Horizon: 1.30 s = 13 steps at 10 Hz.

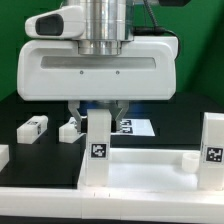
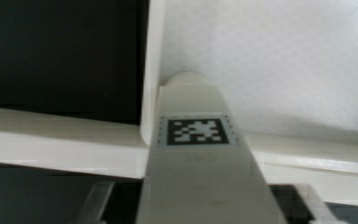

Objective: Assemble desk

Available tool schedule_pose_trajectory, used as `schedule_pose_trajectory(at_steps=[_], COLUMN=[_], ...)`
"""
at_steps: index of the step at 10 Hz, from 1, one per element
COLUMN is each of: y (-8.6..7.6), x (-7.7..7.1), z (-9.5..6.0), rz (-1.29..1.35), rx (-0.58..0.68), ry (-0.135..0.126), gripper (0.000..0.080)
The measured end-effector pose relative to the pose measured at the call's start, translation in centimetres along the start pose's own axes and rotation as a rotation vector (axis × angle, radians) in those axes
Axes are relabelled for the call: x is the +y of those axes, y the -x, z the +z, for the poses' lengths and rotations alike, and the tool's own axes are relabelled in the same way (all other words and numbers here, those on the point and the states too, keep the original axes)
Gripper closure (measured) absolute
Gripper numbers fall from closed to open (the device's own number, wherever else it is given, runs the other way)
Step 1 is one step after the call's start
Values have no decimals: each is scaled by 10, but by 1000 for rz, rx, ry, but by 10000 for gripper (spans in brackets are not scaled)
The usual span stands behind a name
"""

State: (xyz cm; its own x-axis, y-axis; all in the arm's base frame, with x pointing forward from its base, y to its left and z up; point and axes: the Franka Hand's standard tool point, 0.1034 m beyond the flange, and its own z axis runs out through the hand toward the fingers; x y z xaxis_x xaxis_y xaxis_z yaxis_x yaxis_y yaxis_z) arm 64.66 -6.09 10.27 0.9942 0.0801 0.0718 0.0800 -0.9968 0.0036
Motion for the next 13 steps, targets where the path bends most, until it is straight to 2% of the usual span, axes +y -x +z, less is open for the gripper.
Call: schedule_pose_trajectory(at_steps=[3, 9, 13], y=[0, 0, 1], x=[0, 5, 2], z=[0, 0, 0], rz=[83, 744, 1161], rx=[0, 3, -20], ry=[-1, -42, -45], gripper=[511, 511, 511])
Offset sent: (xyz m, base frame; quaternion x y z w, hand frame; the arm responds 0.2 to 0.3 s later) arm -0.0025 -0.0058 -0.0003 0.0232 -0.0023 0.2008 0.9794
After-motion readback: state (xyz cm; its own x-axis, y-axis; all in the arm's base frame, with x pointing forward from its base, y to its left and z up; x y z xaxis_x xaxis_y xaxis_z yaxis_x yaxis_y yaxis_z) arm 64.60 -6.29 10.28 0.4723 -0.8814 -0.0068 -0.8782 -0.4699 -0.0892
